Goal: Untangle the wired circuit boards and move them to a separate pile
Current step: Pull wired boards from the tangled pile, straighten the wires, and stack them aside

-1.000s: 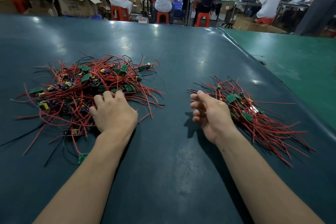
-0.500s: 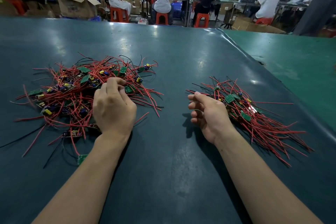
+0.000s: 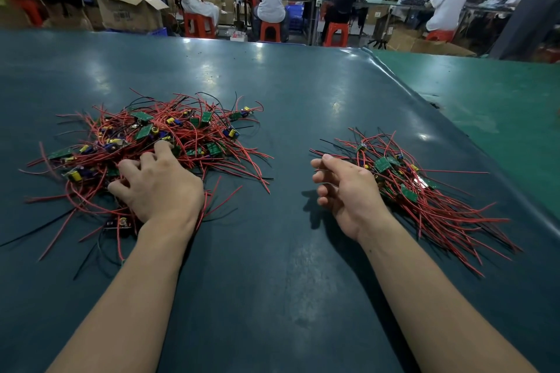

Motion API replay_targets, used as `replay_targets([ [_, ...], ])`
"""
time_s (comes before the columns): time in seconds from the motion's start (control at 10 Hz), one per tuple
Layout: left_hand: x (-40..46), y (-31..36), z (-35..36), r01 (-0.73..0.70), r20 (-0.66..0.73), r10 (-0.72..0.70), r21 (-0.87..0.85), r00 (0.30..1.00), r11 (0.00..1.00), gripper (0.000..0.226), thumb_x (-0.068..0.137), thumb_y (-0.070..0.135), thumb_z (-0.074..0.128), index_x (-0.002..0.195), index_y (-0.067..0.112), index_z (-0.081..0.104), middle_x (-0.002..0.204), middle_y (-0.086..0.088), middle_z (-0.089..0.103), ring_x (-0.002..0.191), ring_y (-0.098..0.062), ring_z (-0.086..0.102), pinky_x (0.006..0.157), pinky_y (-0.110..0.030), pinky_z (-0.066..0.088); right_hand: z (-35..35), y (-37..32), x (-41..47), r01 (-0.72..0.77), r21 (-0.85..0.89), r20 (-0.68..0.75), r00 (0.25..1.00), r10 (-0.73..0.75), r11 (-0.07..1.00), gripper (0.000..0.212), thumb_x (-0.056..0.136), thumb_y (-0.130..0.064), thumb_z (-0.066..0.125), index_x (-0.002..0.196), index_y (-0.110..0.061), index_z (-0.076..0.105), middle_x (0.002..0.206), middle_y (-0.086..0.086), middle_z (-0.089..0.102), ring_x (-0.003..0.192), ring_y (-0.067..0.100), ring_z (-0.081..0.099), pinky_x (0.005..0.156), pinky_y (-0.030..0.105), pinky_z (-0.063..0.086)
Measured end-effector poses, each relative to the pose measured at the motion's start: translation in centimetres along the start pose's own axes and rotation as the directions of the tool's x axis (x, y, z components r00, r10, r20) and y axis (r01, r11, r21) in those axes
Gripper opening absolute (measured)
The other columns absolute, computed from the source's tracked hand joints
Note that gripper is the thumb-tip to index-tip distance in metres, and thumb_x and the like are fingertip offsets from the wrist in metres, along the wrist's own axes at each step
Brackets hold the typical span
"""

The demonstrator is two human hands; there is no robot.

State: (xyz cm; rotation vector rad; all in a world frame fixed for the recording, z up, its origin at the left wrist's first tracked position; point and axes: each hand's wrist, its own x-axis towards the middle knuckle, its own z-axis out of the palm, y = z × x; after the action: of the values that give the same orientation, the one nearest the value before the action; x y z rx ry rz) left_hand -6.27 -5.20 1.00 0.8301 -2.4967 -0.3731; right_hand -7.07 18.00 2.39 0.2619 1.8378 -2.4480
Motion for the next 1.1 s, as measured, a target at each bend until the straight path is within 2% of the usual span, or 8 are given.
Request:
replay_targets([
  [0.1,0.2,0.0,0.1,0.016,0.004,-0.016,0.004,1.000,1.000,0.059,0.090,0.020,0.051,0.146,0.023,0.033,0.125,-0.015,0.057,0.119,-0.038,0.040,0.097,-0.053,0.029,-0.1,0.0,0.0,0.001,-0.010,0.002,1.000,-0.001,1.000,0.021,0.097,-0.022,0.057,0.085,-0.010,0.070,0.058,-0.002,0.061,0.042,0.009,0.047,0.040,0.020,0.040],
  [0.2,0.6,0.1,0.2,0.034,0.010,-0.034,0.011,0.999,0.999,0.054,0.093,0.026,0.049,0.145,0.021,0.035,0.129,-0.018,0.055,0.123,-0.041,0.039,0.101,-0.058,0.027,-0.1,-0.1,-0.1,0.002,-0.016,0.005,1.000,-0.002,1.000,0.022,0.097,-0.022,0.057,0.085,-0.009,0.070,0.058,-0.001,0.061,0.042,0.009,0.047,0.040,0.019,0.040],
  [0.3,0.8,0.2,0.2,0.048,-0.038,-0.049,-0.042,0.998,0.998,0.038,0.094,0.035,0.048,0.128,0.017,0.048,0.123,-0.020,0.059,0.120,-0.043,0.041,0.098,-0.060,0.029,-0.1,-0.1,-0.1,0.003,-0.020,0.006,1.000,-0.003,1.000,0.022,0.097,-0.021,0.057,0.086,-0.009,0.070,0.058,-0.001,0.061,0.042,0.009,0.047,0.040,0.019,0.040],
  [0.5,0.6,0.4,0.1,0.050,-0.072,-0.055,-0.073,0.996,0.996,0.025,0.090,0.032,0.058,0.109,0.016,0.055,0.121,-0.019,0.049,0.118,-0.041,0.037,0.097,-0.060,0.029,-0.1,-0.3,-0.2,0.003,-0.030,0.014,1.000,-0.003,1.000,0.022,0.097,-0.022,0.057,0.085,-0.009,0.070,0.059,-0.001,0.061,0.043,0.009,0.047,0.041,0.020,0.040],
  [0.6,0.6,0.3,0.2,0.002,-0.117,-0.012,-0.089,0.993,0.996,0.019,0.088,0.029,0.065,0.102,0.017,0.061,0.123,-0.013,0.049,0.117,-0.038,0.037,0.094,-0.056,0.030,-0.1,-0.3,-0.2,0.000,-0.032,0.013,1.000,0.000,0.999,0.022,0.098,-0.022,0.057,0.085,-0.009,0.070,0.059,-0.001,0.061,0.043,0.009,0.047,0.041,0.019,0.040],
  [0.7,0.6,0.4,0.5,-0.034,-0.106,0.025,-0.084,0.994,0.996,0.019,0.090,0.027,0.064,0.107,0.019,0.062,0.116,-0.008,0.061,0.115,-0.034,0.040,0.094,-0.053,0.029,-0.1,-0.4,-0.3,-0.002,-0.031,0.016,1.000,0.003,1.000,0.022,0.098,-0.022,0.057,0.086,-0.009,0.070,0.059,-0.001,0.061,0.043,0.010,0.047,0.041,0.019,0.040],
  [0.8,0.6,0.4,0.5,-0.005,-0.090,-0.003,-0.086,0.996,0.996,0.027,0.091,0.027,0.062,0.116,0.019,0.063,0.119,-0.009,0.062,0.116,-0.035,0.039,0.095,-0.056,0.028,-0.1,-0.4,-0.3,0.000,-0.028,0.021,1.000,0.000,1.000,0.022,0.098,-0.021,0.056,0.086,-0.008,0.070,0.059,-0.001,0.061,0.043,0.009,0.047,0.041,0.019,0.040],
  [1.1,0.2,1.1,-0.4,-0.069,-0.367,-0.092,-0.402,0.926,0.913,0.034,0.091,0.026,0.051,0.122,0.014,0.056,0.113,-0.010,0.066,0.112,-0.034,0.048,0.092,-0.046,0.032,0.0,-0.4,-0.2,-0.003,-0.025,0.024,1.000,0.003,1.000,0.023,0.098,-0.022,0.056,0.084,-0.009,0.069,0.058,-0.001,0.060,0.042,0.009,0.047,0.041,0.018,0.039],
])
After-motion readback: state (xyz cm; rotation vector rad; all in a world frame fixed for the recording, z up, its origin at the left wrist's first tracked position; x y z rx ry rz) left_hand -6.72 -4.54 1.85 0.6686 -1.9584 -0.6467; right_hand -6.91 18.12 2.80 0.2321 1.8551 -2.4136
